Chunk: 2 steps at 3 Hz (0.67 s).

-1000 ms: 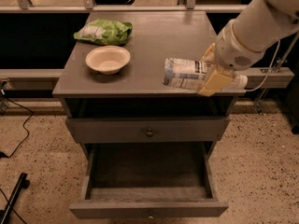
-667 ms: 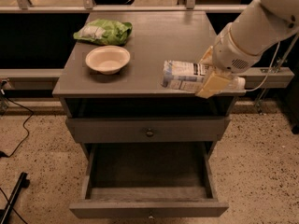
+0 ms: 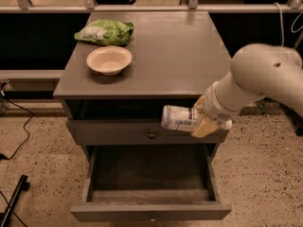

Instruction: Place blue plastic bottle into middle drawer

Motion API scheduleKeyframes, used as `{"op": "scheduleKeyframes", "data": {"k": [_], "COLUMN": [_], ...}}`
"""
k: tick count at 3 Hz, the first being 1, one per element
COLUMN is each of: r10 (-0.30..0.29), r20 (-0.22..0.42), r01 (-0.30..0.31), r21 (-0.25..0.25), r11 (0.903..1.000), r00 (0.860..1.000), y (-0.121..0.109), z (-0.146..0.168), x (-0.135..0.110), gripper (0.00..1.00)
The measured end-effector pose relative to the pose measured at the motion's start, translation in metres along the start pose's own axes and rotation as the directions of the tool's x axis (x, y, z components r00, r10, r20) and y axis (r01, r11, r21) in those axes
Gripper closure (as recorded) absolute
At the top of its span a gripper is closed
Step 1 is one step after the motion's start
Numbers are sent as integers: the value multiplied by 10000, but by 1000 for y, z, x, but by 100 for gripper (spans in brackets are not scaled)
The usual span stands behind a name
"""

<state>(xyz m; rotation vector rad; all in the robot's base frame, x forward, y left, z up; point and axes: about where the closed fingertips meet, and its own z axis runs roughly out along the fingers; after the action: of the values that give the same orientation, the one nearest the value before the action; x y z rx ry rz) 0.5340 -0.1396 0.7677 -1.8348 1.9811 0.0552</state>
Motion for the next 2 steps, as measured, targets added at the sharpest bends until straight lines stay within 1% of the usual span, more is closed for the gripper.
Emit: {"op": "scheduleKeyframes", "data": {"k": [1,2], "r10": [-366,-1], "r20": [127,1028], "r01": [371,72], "r21": [-429,-689], "r11": [9984,9976], "r00": [9992,9947], "y": [29,42], "z": [75,105], "x": [34,56], "gripper": [100,100]}}
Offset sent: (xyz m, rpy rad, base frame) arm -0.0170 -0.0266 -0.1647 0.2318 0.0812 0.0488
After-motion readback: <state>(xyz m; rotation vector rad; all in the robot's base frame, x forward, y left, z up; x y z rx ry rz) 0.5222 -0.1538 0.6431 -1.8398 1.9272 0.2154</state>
